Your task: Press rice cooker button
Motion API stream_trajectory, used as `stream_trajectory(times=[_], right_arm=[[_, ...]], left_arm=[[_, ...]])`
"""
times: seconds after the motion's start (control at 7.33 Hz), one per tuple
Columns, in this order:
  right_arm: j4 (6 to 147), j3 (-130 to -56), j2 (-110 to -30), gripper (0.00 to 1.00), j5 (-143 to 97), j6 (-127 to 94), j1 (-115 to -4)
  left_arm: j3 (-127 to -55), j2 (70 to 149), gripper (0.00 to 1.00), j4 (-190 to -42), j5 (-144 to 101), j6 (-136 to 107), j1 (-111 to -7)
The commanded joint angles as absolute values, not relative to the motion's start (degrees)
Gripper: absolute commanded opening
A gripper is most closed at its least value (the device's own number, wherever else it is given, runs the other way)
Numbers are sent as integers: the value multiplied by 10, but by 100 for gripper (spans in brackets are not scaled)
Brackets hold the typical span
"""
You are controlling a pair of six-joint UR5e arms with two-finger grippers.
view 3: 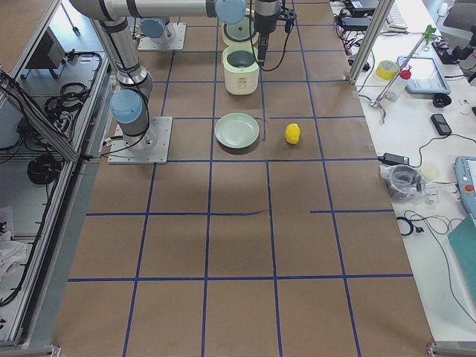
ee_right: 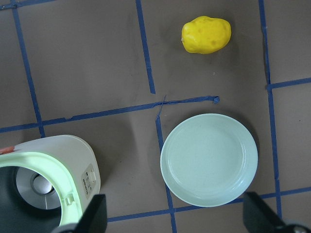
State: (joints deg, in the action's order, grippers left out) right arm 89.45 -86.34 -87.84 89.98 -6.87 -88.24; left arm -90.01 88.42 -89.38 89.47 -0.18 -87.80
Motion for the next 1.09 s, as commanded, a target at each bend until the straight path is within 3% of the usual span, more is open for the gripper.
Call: stream_trajectory(times=[0.0, 0.95], right_arm=[[893, -864, -879, 100, 901, -69, -882], [889, -865, -879, 100, 919, -67, -882]], left_arm=[[-900, 884, 100, -894, 895, -2, -878], [-900, 884, 100, -894, 895, -2, -878]])
